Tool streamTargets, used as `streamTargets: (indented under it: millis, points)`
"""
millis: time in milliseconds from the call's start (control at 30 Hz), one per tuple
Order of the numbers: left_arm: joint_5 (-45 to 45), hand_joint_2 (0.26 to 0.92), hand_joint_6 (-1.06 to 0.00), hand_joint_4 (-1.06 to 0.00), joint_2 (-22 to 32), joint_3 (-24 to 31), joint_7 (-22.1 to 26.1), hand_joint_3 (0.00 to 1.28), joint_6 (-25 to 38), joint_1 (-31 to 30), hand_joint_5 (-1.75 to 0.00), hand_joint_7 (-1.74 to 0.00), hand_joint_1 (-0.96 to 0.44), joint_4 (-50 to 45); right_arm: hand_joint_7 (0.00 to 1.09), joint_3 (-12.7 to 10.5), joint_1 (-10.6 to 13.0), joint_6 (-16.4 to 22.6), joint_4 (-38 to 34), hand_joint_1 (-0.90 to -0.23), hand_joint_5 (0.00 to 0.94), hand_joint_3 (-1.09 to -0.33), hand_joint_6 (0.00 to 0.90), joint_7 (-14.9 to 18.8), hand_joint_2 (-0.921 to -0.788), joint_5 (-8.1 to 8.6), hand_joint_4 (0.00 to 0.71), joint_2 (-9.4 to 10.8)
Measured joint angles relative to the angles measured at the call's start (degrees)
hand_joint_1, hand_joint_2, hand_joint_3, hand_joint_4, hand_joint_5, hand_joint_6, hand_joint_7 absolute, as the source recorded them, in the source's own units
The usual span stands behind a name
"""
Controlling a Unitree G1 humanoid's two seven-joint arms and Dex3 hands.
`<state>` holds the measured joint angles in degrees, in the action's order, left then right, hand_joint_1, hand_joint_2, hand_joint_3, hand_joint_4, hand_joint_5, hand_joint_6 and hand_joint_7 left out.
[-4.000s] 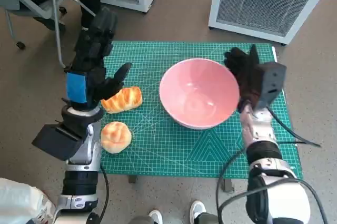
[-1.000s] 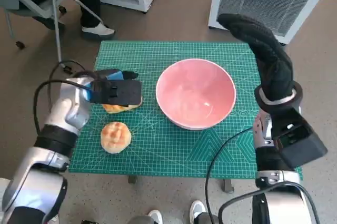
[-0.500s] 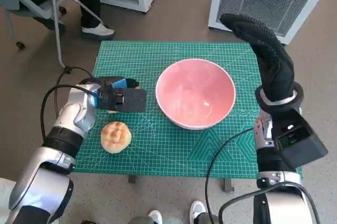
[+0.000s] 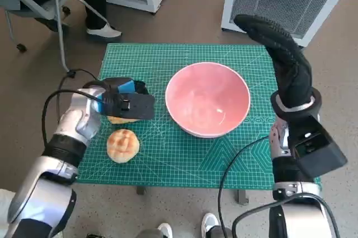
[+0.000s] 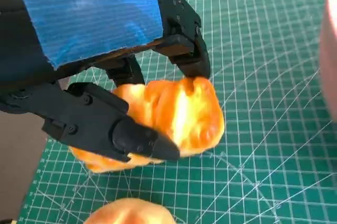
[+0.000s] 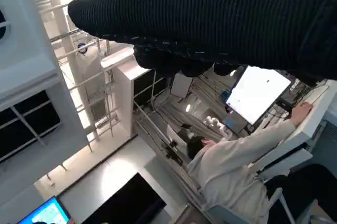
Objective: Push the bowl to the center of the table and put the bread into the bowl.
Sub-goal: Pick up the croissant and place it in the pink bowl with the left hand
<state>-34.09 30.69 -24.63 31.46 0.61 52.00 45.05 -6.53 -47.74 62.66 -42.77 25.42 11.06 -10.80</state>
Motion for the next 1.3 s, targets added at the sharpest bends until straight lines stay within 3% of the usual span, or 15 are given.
streamTargets:
  millis: [267,667,1033,1300]
  points:
    - [3.73,0.920,-0.64,-0.68,2.88,6.31,-0.07,0.07,0.28,1.23,-1.15,-1.18,0.00,-6.00,0.07,0.03,0.00,0.00,-0.08,-0.583,0.002,-0.767,0.316,0.03,-0.921,0.27,0.303,-0.03]
    - [8.74,0.920,-0.63,-0.70,3.60,14.24,-6.06,0.06,-0.98,2.12,-1.13,-1.18,0.00,-16.22,0.07,0.00,0.01,-0.03,-0.07,-0.589,0.002,-0.763,0.316,0.54,-0.921,1.28,0.304,-0.10]
    - [10.16,0.920,-0.64,-0.71,-0.01,14.99,-7.97,0.05,-1.49,2.13,-1.12,-1.18,0.00,-27.70,0.07,-0.03,0.00,-0.24,-0.08,-0.597,0.001,-0.759,0.316,1.45,-0.921,2.75,0.304,-0.25]
    - [9.57,0.920,-0.63,-0.71,-5.50,10.75,-9.11,0.05,-5.54,2.09,-1.11,-1.18,0.00,-30.07,0.08,-0.05,0.00,-0.28,-0.22,-0.597,0.001,-0.756,0.316,1.87,-0.921,2.81,0.304,-0.24]
